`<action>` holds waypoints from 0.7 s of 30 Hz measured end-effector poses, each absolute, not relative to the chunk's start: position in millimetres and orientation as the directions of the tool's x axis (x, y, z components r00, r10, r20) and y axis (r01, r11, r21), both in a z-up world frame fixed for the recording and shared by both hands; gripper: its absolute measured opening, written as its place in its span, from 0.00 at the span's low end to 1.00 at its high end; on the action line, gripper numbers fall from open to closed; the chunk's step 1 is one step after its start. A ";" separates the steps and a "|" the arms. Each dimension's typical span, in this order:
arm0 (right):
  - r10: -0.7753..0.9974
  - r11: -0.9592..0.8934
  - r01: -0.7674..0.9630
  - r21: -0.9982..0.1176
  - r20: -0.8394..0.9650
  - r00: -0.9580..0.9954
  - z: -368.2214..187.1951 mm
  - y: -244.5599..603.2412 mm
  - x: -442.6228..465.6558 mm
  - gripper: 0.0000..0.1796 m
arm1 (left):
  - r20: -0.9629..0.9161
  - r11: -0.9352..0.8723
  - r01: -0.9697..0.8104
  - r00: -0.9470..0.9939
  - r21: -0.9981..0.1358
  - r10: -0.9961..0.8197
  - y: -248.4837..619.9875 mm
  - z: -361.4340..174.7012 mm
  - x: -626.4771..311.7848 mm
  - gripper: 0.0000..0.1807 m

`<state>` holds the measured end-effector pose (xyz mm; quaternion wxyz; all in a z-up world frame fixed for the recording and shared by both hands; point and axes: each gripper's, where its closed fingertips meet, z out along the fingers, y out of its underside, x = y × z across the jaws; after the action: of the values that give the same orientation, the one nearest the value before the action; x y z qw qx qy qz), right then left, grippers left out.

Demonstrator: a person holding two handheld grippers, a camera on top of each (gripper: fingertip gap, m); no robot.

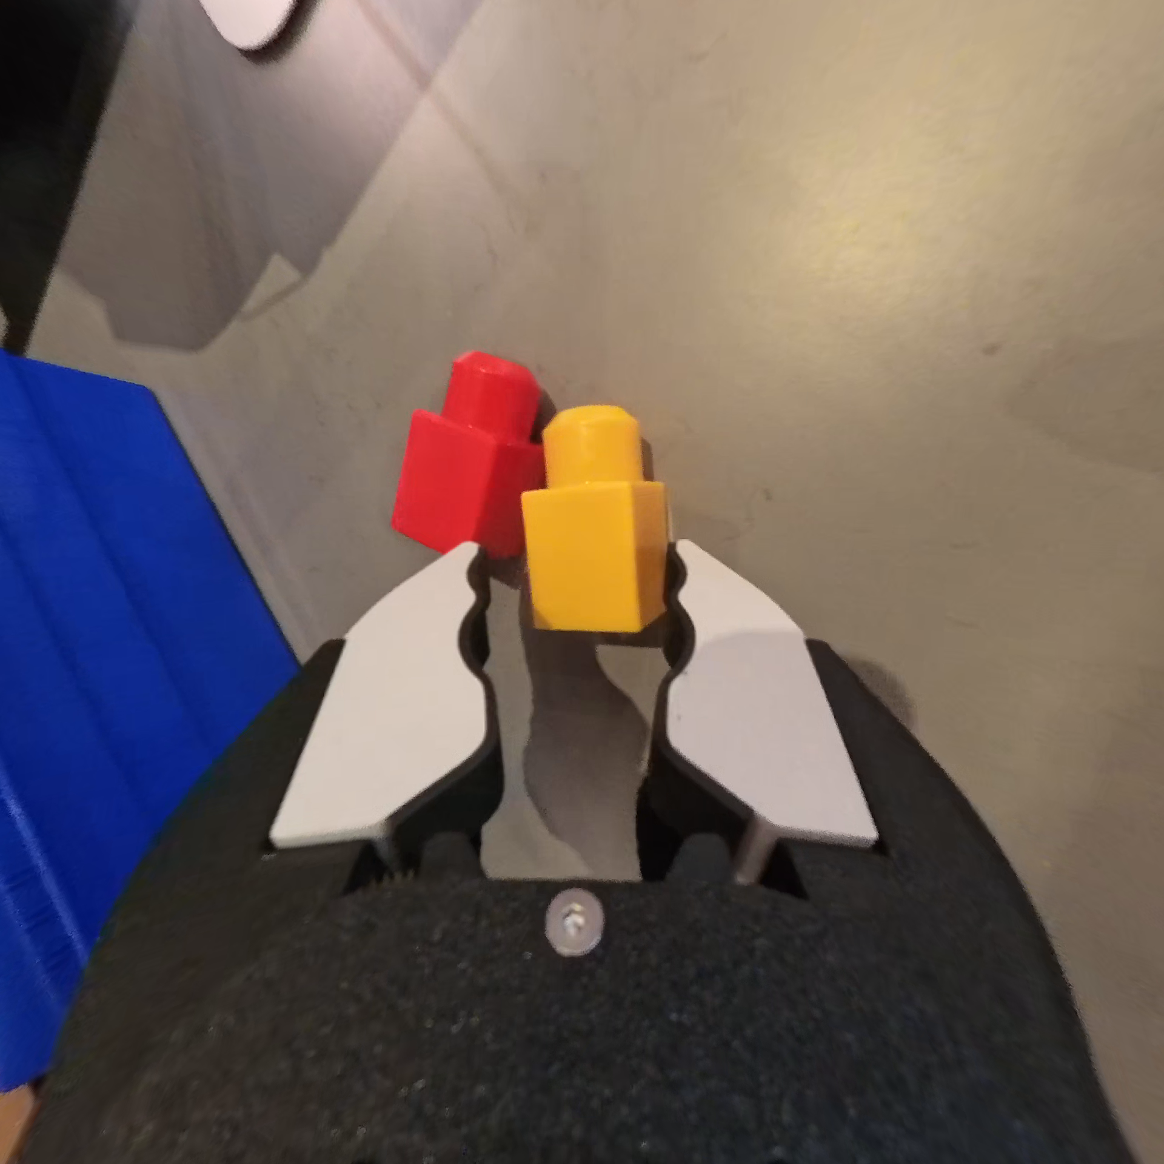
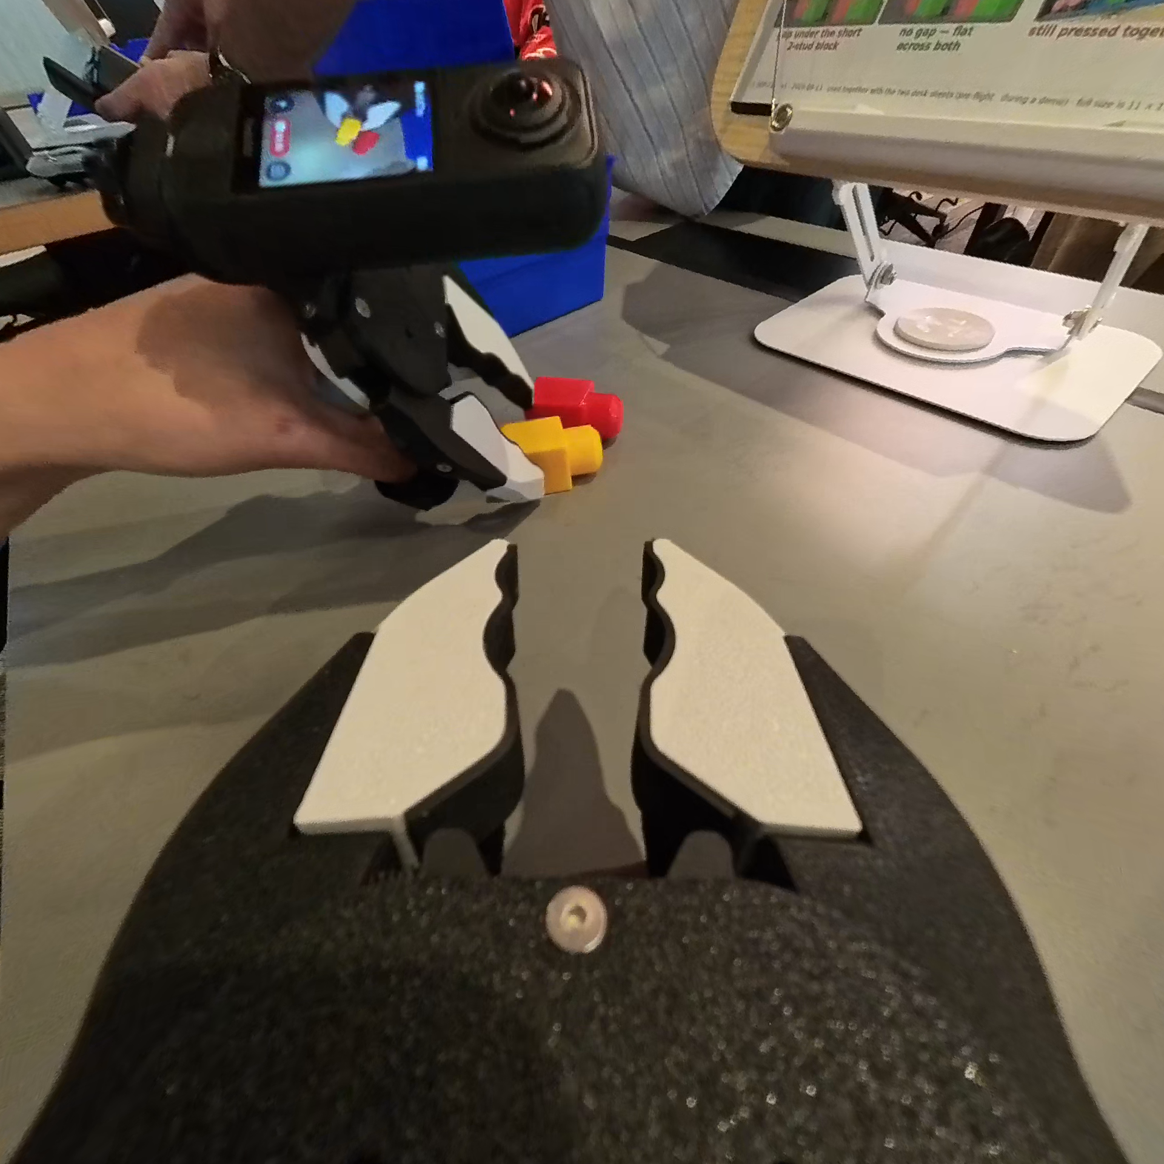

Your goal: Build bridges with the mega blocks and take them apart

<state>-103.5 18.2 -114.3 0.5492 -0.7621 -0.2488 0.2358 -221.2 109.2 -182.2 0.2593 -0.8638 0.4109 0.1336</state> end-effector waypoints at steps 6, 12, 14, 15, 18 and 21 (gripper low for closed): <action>0.638 -0.276 0.122 -0.953 -0.087 0.765 -115.0 18.1 -102.8 0.21 | -0.484 -0.510 -0.781 0.624 -0.360 -0.614 120.3 -176.7 -227.0 0.32; 0.641 -0.280 0.124 -0.952 -0.089 0.763 -115.6 17.8 -103.5 0.21 | -0.517 -0.502 -0.789 0.613 -0.354 -0.598 125.8 -169.5 -238.4 0.32; 0.642 -0.281 0.129 -0.951 -0.086 0.762 -116.4 17.6 -103.9 0.21 | -0.494 -0.510 -0.783 0.620 -0.355 -0.609 123.2 -169.1 -240.0 0.33; 0.642 -0.280 0.130 -0.951 -0.085 0.762 -116.4 17.5 -103.8 0.21 | -0.485 -0.511 -0.783 0.621 -0.355 -0.615 119.4 -167.0 -241.1 0.34; 0.640 -0.284 0.126 -0.950 -0.090 0.763 -116.8 17.6 -102.8 0.21 | -0.456 -0.462 -0.783 0.620 -0.417 -0.639 97.4 -148.2 -241.3 0.35; 0.643 -0.284 0.112 -0.952 -0.103 0.759 -115.0 16.8 -102.3 0.21 | -0.423 -0.402 -0.749 0.641 -0.527 -0.640 71.7 -120.5 -258.2 0.34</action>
<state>-102.3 16.8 -115.0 0.5448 -0.7634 -0.2471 0.2437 -258.2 71.7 -120.5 0.3546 -0.8336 0.4165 0.0765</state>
